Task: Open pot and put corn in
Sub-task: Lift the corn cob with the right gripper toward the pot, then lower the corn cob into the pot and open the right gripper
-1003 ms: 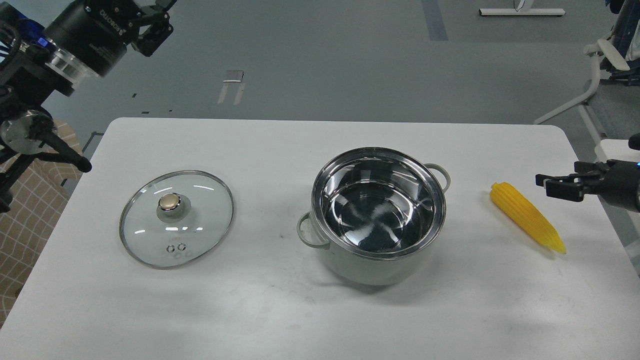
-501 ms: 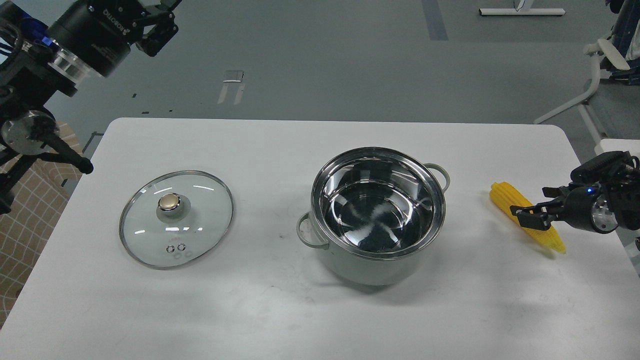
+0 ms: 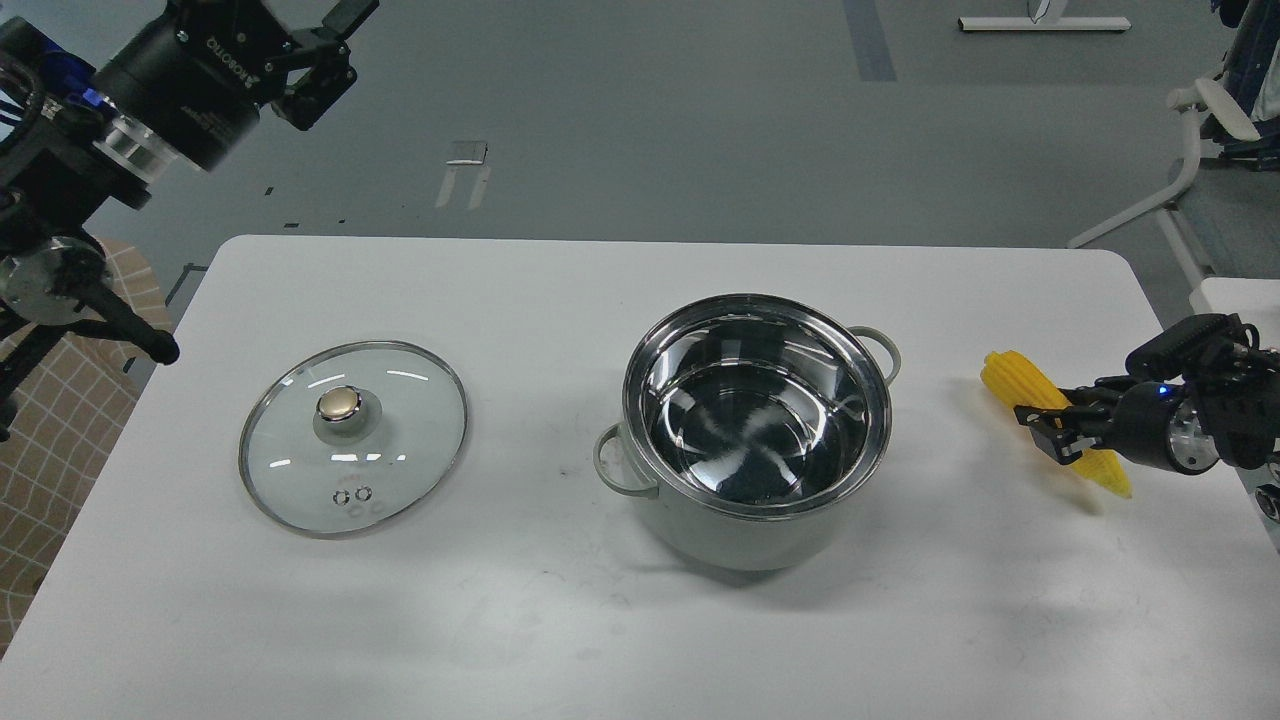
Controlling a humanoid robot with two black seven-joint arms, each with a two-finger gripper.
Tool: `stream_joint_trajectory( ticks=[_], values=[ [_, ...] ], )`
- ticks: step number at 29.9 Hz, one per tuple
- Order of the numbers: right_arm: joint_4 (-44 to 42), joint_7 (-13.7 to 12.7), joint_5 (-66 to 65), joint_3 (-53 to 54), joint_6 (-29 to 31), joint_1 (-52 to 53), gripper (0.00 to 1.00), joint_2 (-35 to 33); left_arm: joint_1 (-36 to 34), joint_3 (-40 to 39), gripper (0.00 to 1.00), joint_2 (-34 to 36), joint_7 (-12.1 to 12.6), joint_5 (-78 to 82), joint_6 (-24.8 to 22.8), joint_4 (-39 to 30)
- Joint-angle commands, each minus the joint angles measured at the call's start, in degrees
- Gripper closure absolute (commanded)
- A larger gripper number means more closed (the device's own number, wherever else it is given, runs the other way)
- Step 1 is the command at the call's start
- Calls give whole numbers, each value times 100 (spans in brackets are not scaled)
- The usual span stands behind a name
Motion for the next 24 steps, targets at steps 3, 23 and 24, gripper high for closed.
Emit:
stream_joint_trajectory(
  ticks=[3, 23, 24],
  values=[
    [1033, 0, 54, 16, 67, 965, 96, -700, 1, 0, 10, -1, 0, 0, -1, -7],
    [2405, 0, 1337, -1485, 999, 3569, 95, 1433, 1, -9, 9, -18, 0, 0, -9, -7],
    [2396, 0, 1415, -1661, 973, 3551, 95, 1582, 1, -9, 9, -18, 0, 0, -9, -7]
  ],
)
